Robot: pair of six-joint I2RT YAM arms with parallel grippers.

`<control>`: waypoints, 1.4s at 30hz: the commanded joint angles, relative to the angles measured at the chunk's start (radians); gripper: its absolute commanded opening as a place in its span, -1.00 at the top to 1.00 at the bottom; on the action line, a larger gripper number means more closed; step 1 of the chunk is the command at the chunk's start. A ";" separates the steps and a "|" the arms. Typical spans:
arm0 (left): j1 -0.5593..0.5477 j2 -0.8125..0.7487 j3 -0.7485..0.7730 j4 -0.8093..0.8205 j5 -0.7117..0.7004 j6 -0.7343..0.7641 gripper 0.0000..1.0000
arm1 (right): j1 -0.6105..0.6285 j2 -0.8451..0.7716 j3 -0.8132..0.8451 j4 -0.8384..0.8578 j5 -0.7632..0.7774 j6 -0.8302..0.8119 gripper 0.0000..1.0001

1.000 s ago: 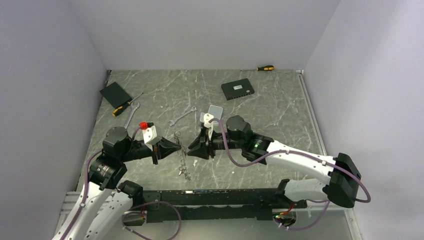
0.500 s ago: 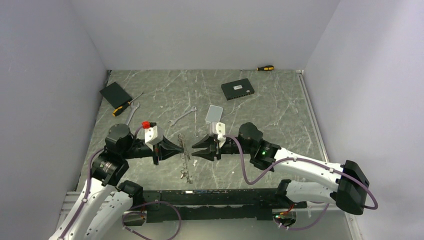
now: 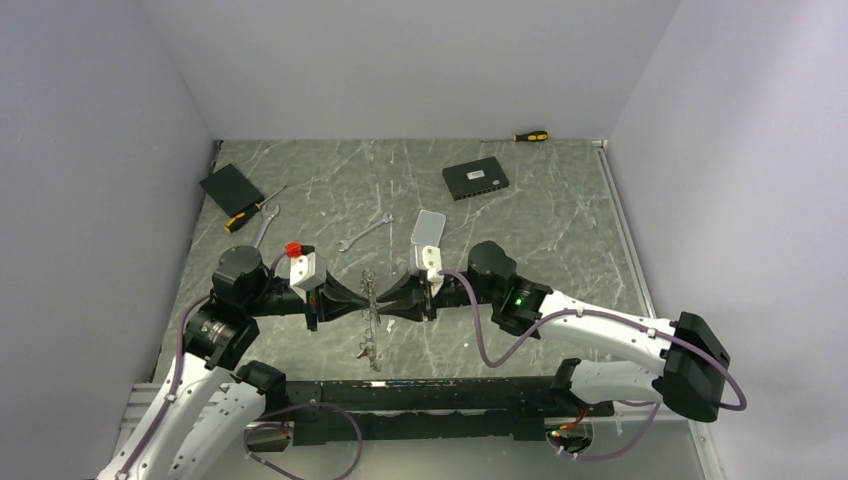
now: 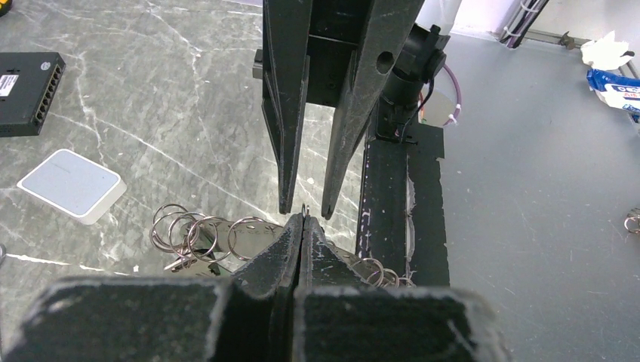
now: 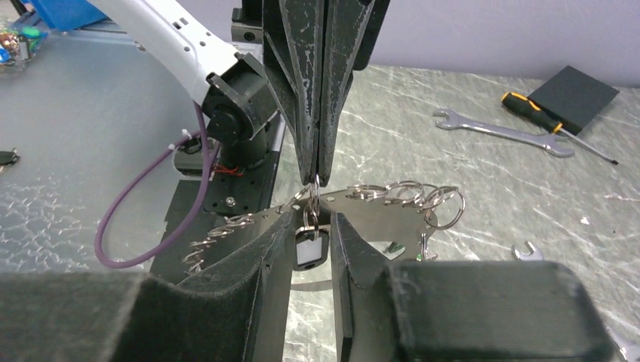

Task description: Put the keys on the keyring

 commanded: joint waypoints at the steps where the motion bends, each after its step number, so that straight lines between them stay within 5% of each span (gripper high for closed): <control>1: -0.002 -0.003 0.025 0.064 0.033 -0.002 1.00 | 0.012 0.012 0.064 0.038 -0.043 -0.017 0.47; 18: -0.002 -0.005 0.027 0.056 0.017 0.001 1.00 | 0.040 0.025 0.082 0.020 -0.041 0.002 0.69; 42: -0.002 -0.001 0.027 0.054 0.015 0.003 1.00 | 0.046 0.026 0.131 -0.079 -0.012 0.001 0.53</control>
